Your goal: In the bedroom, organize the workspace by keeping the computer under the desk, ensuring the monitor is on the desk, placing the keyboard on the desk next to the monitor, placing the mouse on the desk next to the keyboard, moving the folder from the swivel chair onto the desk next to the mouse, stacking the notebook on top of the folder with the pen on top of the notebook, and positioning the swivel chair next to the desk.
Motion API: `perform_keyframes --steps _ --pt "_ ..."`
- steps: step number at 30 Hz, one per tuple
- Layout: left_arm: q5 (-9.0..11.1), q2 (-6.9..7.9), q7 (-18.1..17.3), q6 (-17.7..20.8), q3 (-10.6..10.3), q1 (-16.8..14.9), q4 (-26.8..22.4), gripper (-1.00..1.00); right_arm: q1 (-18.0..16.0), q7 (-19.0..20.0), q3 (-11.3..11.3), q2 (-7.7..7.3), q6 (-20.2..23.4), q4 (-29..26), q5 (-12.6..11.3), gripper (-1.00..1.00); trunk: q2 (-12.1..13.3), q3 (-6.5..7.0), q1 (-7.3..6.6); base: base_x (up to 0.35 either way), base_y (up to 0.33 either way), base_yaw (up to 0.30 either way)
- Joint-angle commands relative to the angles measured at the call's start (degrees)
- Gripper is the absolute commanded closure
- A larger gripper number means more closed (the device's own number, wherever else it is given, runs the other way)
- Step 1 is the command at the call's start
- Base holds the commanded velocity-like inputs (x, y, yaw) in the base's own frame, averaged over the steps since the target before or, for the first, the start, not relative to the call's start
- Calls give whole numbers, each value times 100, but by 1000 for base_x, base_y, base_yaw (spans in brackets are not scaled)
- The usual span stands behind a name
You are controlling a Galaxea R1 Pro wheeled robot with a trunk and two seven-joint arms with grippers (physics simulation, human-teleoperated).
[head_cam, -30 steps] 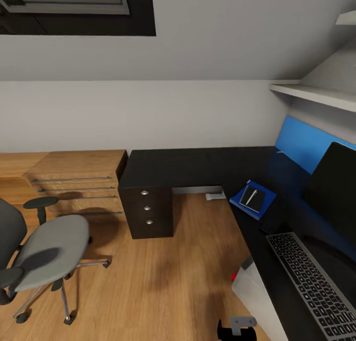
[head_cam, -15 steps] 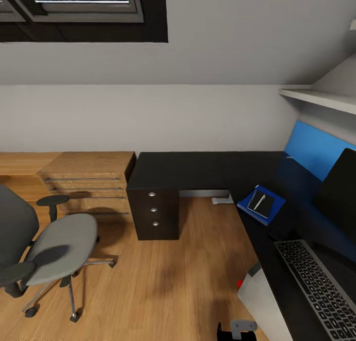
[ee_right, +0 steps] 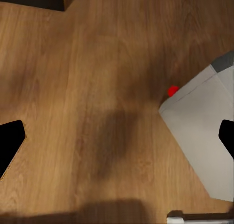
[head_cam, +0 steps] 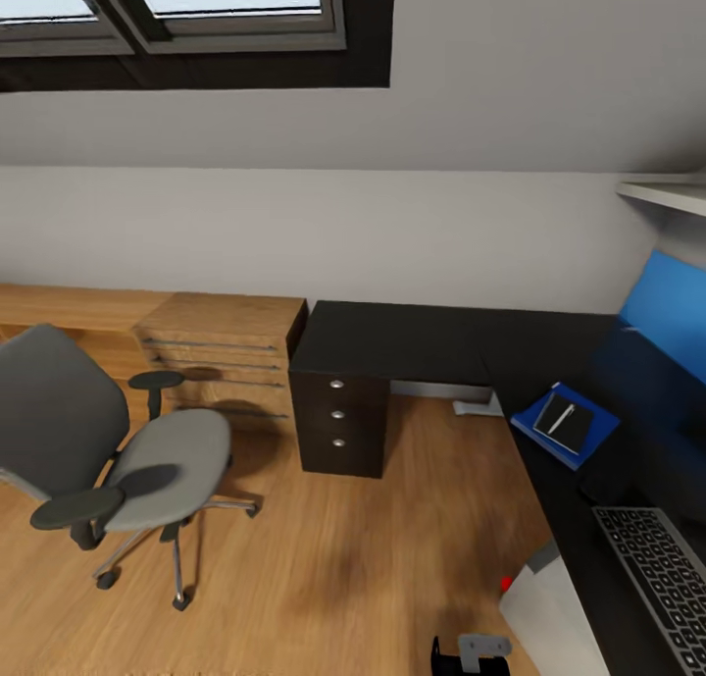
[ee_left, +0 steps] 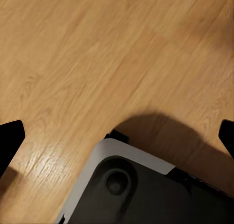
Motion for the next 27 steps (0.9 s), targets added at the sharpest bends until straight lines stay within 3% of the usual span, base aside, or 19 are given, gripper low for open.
perform_keyframes --steps 1,10,18,27 --pt "59 -1 -56 -15 16 -5 12 -100 -5 -39 45 1 -39 14 -6 -100 -7 -8 1 0 0 281" --pt "58 -18 -51 -39 12 -5 19 -100 2 -50 29 -26 -280 8 -11 -100 -7 -8 1 0 0 284" --pt "61 -31 -42 -33 20 -5 22 -100 16 -56 30 -73 -882 5 -10 -100 -7 1 1 0 0 287" --pt "72 -32 -31 -29 28 -5 22 -100 19 -56 33 -112 -983 5 -9 -100 -7 47 1 0 0 266"
